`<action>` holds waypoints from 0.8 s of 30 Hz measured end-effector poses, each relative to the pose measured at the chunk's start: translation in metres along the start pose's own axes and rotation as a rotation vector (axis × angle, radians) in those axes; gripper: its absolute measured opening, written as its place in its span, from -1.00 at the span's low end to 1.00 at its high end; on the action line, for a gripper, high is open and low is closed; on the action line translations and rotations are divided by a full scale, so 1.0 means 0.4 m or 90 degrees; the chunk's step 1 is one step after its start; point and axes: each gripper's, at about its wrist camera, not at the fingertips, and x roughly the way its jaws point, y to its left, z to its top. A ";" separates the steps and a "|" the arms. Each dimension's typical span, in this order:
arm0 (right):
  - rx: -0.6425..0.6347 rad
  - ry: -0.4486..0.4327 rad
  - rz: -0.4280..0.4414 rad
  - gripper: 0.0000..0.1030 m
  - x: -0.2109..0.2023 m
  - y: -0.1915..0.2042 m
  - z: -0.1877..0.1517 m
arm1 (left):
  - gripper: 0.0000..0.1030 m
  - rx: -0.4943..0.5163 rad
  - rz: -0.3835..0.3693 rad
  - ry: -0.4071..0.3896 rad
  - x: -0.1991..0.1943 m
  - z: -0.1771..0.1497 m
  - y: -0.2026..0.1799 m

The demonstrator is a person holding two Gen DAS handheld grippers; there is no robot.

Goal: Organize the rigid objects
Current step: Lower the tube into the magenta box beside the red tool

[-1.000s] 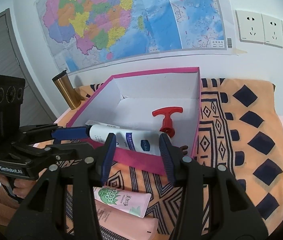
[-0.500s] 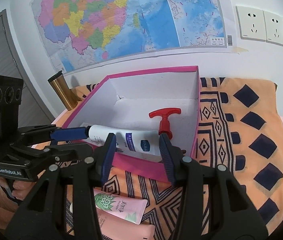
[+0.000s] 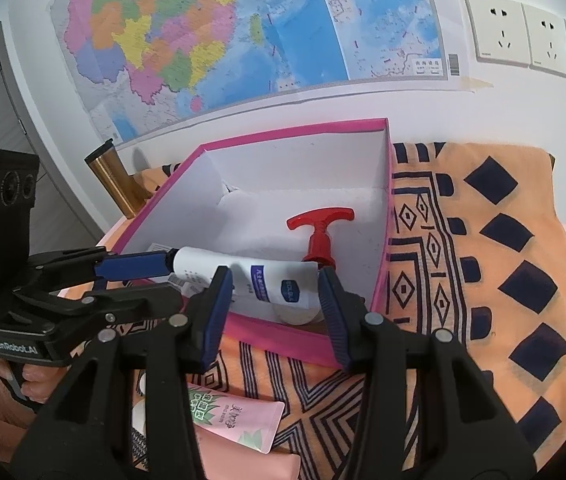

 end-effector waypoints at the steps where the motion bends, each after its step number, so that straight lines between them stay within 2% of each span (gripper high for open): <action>1: 0.001 0.002 0.000 -0.08 0.003 -0.002 0.001 | 0.00 -0.001 0.001 0.002 0.003 0.001 0.001; 24: 0.004 0.029 -0.015 -0.08 0.054 -0.008 -0.001 | 0.00 -0.035 0.014 0.040 0.068 0.002 0.053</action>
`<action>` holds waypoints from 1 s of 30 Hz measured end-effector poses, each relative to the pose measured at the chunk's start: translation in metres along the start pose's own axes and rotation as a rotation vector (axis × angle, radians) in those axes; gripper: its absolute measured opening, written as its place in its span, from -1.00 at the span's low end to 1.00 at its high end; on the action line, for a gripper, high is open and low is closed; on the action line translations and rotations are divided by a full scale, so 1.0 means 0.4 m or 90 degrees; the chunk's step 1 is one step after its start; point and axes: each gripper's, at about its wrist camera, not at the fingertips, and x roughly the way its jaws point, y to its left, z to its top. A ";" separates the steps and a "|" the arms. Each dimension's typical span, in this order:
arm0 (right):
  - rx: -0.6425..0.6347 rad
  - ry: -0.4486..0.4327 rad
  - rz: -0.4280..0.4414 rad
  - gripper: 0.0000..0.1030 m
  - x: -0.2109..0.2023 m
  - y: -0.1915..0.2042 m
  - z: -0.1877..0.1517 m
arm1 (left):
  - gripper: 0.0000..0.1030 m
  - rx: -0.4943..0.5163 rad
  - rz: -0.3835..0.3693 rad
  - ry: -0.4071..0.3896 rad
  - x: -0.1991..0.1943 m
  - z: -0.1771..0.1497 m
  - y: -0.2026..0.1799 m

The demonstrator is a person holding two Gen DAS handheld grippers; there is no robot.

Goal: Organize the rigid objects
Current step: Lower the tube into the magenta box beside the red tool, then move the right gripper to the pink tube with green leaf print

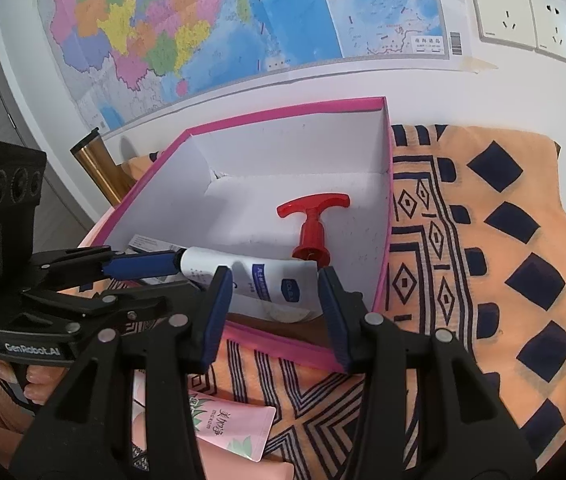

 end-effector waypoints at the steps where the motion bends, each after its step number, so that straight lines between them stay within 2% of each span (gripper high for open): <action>1: 0.001 0.000 0.000 -0.08 0.000 0.000 0.000 | 0.00 -0.002 -0.001 0.001 0.001 0.001 0.002; 13: 0.012 -0.006 -0.003 -0.08 -0.006 -0.009 -0.004 | 0.00 -0.012 0.006 -0.008 -0.002 -0.005 0.009; 20: 0.008 -0.019 0.013 -0.08 -0.042 -0.003 -0.022 | 0.15 0.020 0.019 -0.057 -0.065 -0.037 -0.005; 25: -0.004 -0.032 0.047 -0.08 -0.089 0.018 -0.048 | 0.29 0.049 0.028 -0.099 -0.134 -0.084 -0.016; 30: -0.007 -0.021 0.072 -0.07 -0.107 0.035 -0.091 | 0.36 0.051 0.040 -0.110 -0.176 -0.138 -0.004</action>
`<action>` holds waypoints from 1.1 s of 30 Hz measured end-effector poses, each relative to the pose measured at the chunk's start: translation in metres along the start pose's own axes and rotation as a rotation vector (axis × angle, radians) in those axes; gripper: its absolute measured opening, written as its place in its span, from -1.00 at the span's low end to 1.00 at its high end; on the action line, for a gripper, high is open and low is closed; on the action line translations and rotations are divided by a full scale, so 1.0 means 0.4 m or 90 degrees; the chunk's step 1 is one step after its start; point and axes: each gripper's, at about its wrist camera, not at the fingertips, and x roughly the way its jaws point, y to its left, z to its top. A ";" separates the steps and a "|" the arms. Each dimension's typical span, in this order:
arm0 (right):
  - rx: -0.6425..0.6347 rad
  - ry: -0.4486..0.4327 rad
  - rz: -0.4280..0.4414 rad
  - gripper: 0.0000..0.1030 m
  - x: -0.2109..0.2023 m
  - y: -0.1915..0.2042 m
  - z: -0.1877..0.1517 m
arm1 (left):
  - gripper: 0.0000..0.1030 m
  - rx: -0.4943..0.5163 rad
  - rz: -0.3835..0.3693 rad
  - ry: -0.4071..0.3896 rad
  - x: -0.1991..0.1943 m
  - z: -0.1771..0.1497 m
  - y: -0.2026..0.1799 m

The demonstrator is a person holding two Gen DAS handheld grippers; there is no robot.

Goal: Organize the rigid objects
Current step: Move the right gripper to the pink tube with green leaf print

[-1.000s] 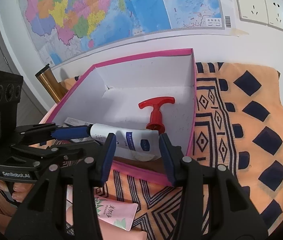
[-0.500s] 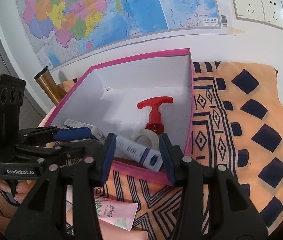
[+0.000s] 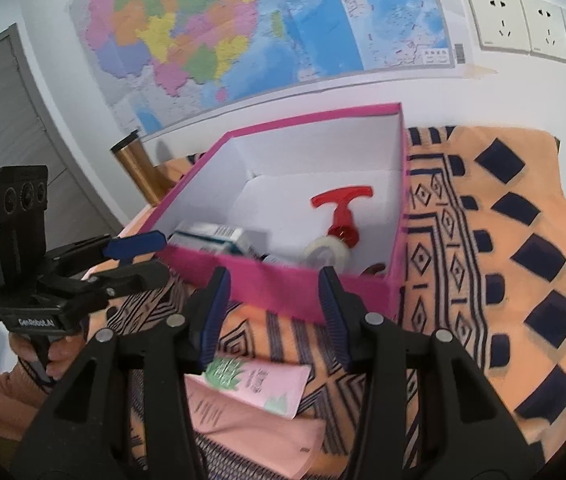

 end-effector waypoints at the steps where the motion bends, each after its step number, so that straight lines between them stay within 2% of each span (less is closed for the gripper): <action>1: 0.001 0.005 0.003 -0.07 0.001 0.001 -0.008 | 0.36 -0.004 -0.001 0.006 -0.002 -0.009 0.004; 7: 0.028 0.055 0.010 -0.05 0.038 -0.016 -0.074 | 0.36 -0.031 0.011 0.057 0.016 -0.076 0.029; 10: 0.044 0.084 0.006 -0.05 0.063 -0.028 -0.109 | 0.36 -0.059 -0.003 0.084 0.037 -0.105 0.040; 18: 0.078 0.115 0.002 -0.05 0.096 -0.051 -0.159 | 0.35 -0.089 -0.001 0.137 0.072 -0.160 0.047; 33: 0.122 0.127 0.019 -0.05 0.119 -0.072 -0.195 | 0.32 -0.091 -0.004 0.166 0.081 -0.190 0.036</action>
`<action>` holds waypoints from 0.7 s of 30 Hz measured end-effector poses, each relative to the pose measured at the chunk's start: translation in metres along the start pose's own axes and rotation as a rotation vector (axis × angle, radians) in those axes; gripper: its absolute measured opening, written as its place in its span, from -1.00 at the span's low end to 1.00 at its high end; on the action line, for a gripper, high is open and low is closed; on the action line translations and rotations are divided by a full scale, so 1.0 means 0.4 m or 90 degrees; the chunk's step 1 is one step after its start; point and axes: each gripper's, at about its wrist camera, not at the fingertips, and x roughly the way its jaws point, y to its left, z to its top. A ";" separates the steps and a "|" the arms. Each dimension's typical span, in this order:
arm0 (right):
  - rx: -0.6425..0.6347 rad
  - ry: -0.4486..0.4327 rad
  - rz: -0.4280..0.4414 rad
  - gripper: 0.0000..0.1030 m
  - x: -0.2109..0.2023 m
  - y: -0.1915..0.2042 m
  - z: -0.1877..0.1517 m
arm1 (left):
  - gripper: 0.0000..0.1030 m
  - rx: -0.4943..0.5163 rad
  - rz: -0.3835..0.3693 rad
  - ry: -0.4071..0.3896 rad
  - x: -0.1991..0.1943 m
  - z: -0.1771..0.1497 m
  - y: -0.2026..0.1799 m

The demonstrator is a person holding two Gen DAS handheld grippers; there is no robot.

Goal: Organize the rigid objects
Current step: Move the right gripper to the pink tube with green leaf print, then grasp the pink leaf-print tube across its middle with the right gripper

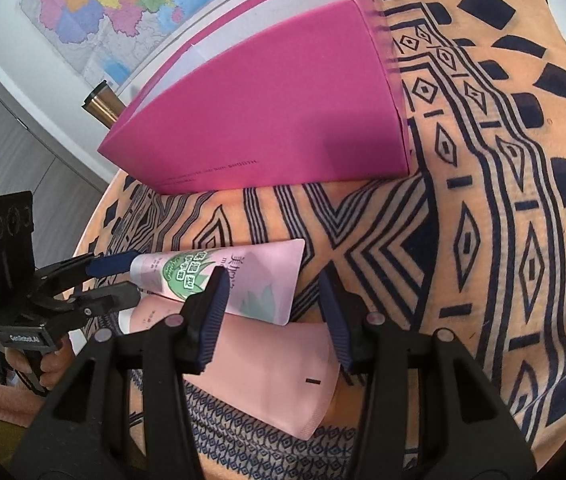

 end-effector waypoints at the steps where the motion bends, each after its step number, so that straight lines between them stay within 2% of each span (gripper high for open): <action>1: 0.000 0.000 0.000 -0.05 0.001 0.000 0.000 | 0.32 0.000 0.000 0.000 0.000 0.000 -0.001; 10: -0.001 0.000 0.000 -0.05 0.003 0.003 0.000 | 0.31 0.003 -0.003 0.011 0.009 -0.006 -0.008; 13: -0.001 0.000 0.000 -0.05 0.005 0.004 0.001 | 0.18 0.004 -0.003 0.016 0.011 -0.006 -0.007; 21: -0.015 0.003 -0.001 -0.05 0.018 0.020 0.003 | 0.05 -0.004 -0.017 0.019 0.007 -0.007 0.004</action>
